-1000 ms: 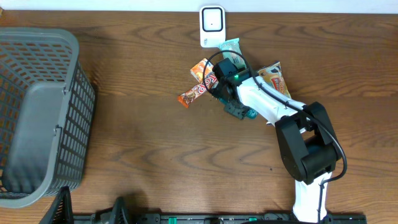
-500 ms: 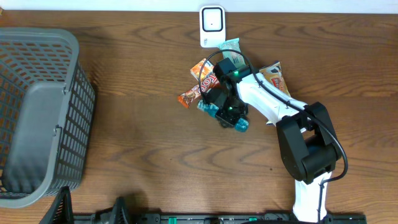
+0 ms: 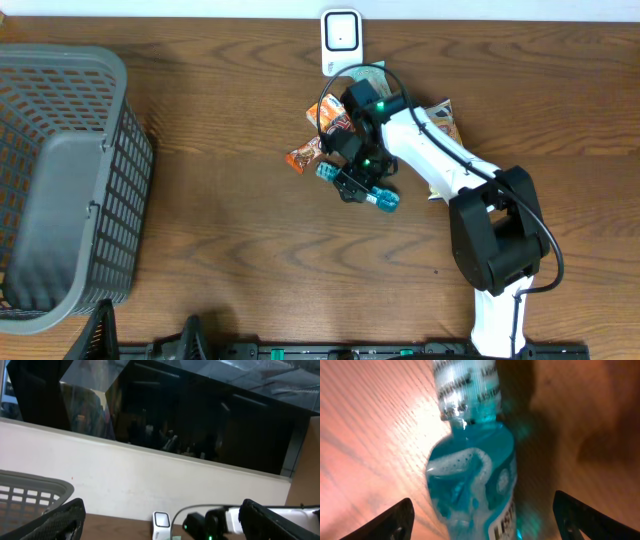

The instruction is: Scan the item barcode

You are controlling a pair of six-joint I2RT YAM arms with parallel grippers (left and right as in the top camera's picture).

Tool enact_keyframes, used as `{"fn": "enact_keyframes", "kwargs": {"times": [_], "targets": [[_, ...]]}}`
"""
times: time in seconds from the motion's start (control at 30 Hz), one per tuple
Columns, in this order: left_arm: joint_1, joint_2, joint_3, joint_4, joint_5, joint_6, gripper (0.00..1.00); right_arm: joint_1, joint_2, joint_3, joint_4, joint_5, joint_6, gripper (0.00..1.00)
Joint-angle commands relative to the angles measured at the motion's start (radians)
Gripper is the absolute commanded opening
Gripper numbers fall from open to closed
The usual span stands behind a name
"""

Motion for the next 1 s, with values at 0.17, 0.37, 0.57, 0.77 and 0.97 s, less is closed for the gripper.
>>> {"fn": "enact_keyframes", "kwargs": {"times": [0.17, 0.37, 0.57, 0.77, 0.97], "targets": [[0.004, -0.005, 0.016, -0.005, 0.013, 0.010, 0.98, -0.005, -0.010, 0.153, -0.206, 0.066, 0.013, 0.99], [-0.011, -0.005, 0.016, -0.005, 0.013, 0.010, 0.98, -0.005, -0.021, 0.154, -0.314, 0.134, 0.101, 0.99], [-0.023, -0.005, 0.016, -0.006, 0.013, 0.010, 0.98, -0.004, -0.114, 0.154, -0.374, 0.135, 0.170, 0.99], [-0.035, -0.005, 0.016, -0.005, 0.013, 0.010, 0.98, -0.004, -0.346, 0.120, -0.403, 0.150, 0.219, 0.99], [-0.039, -0.005, 0.016, -0.005, 0.013, 0.010, 0.98, -0.004, -0.662, -0.185, -0.181, 0.130, 0.244, 0.99]]}}
